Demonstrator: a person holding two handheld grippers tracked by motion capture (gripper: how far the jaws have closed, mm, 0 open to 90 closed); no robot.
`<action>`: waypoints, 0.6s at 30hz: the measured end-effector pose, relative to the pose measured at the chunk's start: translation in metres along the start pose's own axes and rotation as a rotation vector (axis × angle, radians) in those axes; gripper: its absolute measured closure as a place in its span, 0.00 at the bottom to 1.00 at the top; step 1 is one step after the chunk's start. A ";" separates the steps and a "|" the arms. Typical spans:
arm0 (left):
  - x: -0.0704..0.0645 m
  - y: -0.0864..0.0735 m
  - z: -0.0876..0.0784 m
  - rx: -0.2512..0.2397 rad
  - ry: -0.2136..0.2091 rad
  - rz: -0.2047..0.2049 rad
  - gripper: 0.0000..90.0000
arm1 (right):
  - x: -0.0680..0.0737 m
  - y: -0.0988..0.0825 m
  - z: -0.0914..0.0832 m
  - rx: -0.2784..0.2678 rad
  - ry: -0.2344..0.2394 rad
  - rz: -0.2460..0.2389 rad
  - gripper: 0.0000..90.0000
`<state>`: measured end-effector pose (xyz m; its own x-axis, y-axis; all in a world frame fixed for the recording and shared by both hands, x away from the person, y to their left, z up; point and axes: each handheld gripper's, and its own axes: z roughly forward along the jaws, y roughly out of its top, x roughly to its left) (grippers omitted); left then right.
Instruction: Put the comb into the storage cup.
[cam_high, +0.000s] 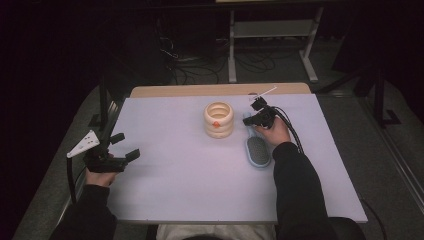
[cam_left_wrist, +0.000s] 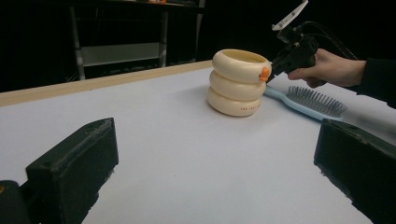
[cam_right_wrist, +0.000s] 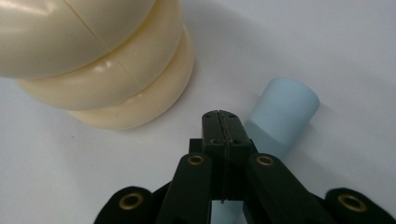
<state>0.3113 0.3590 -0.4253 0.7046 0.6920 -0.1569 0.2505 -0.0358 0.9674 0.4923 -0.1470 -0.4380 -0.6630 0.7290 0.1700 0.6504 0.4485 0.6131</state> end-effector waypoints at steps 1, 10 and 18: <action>0.000 0.000 0.000 0.000 0.000 -0.001 0.00 | 0.001 0.001 0.001 0.005 -0.005 -0.005 0.99; 0.000 0.000 0.000 0.000 -0.005 -0.001 0.00 | 0.003 0.004 0.008 0.071 -0.062 -0.030 0.99; -0.001 0.000 0.000 0.000 -0.008 0.001 0.00 | 0.001 0.001 0.006 0.094 -0.071 -0.021 0.99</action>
<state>0.3110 0.3584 -0.4253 0.7100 0.6862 -0.1579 0.2504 -0.0365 0.9675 0.4946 -0.1427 -0.4423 -0.6514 0.7520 0.1010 0.6706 0.5084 0.5403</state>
